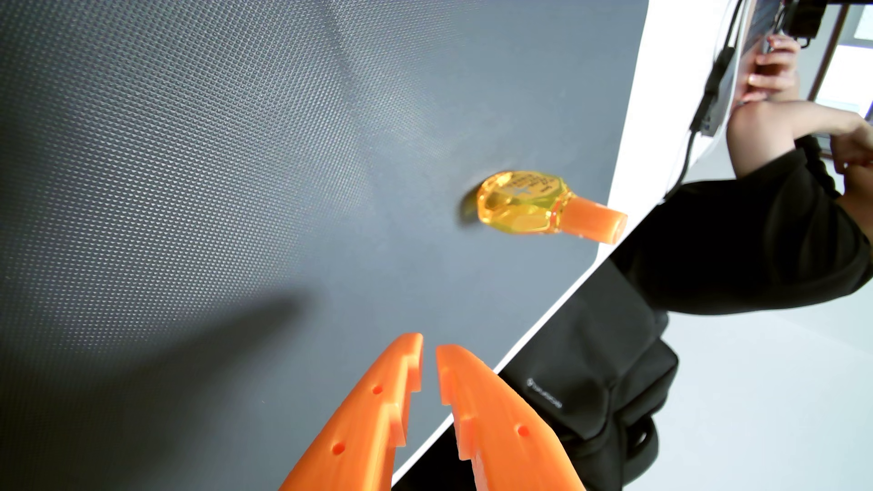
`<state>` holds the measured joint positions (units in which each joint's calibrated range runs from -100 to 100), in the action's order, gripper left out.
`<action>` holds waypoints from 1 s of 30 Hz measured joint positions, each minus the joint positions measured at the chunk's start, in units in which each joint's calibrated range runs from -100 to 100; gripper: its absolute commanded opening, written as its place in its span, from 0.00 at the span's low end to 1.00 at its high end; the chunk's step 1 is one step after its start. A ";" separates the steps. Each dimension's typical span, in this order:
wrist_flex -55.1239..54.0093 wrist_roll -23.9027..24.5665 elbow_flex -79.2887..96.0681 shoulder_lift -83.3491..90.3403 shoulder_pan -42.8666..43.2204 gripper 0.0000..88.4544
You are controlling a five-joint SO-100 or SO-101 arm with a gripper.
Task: Grab the eyedrops
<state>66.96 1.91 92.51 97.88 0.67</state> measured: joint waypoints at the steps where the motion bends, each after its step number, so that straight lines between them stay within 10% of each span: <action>1: 0.00 0.00 0.00 0.00 0.00 0.01; 30: 3.84 -3.45 -22.12 -13.82 0.00 0.05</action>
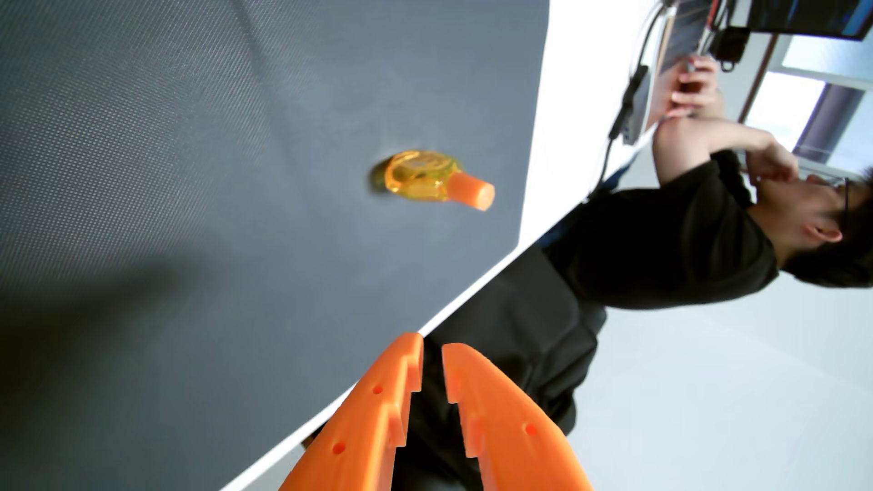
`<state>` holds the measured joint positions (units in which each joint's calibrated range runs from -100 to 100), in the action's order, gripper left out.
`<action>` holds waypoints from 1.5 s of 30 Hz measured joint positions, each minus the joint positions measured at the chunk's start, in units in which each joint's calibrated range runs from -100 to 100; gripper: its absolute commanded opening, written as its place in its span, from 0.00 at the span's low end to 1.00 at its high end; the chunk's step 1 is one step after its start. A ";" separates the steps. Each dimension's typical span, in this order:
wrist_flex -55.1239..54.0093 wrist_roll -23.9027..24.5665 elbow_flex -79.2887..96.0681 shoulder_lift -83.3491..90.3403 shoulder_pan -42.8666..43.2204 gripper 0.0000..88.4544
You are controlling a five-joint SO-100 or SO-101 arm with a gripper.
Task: Grab the eyedrops
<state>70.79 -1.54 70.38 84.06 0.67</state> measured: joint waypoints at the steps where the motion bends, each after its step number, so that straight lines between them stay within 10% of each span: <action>1: 0.17 -0.52 -1.90 -2.97 0.00 0.06; 19: 8.37 -14.28 -41.44 -48.66 0.82 0.40; 45: 27.81 -34.58 -82.71 -90.12 -2.40 0.41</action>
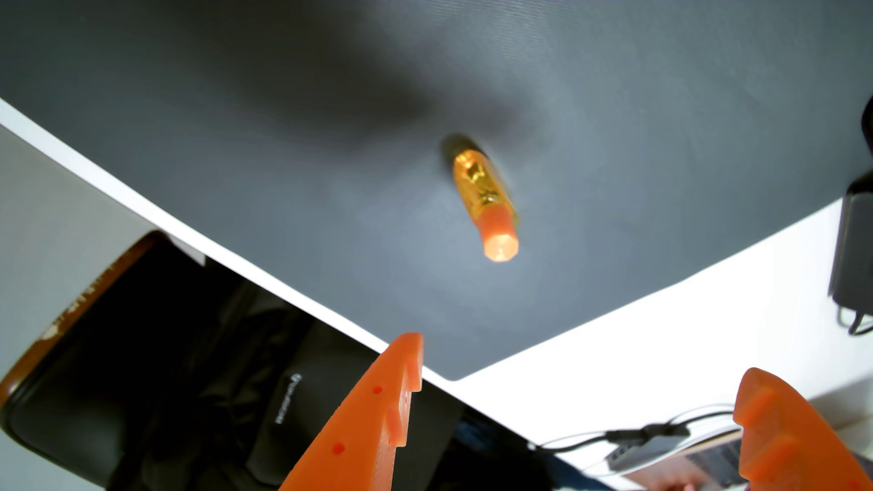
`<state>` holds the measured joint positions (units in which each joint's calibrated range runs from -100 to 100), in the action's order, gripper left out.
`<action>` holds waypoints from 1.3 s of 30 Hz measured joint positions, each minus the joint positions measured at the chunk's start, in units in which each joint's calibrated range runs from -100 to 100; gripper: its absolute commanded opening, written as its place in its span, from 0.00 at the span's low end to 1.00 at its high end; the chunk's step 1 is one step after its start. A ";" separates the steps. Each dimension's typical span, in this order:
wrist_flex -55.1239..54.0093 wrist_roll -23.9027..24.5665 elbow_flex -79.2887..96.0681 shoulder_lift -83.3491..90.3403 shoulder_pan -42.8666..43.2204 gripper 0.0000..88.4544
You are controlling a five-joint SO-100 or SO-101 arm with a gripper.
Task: Grab the eyedrops
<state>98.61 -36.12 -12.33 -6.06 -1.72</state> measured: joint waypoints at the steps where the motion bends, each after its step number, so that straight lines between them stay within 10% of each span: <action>1: 0.17 -0.84 0.00 -0.42 0.00 0.41; 16: 0.35 -10.99 -0.90 -7.21 0.30 0.41; 39: -6.80 -12.97 -1.08 -18.91 0.07 0.41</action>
<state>91.80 -49.10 -13.41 -24.97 -1.65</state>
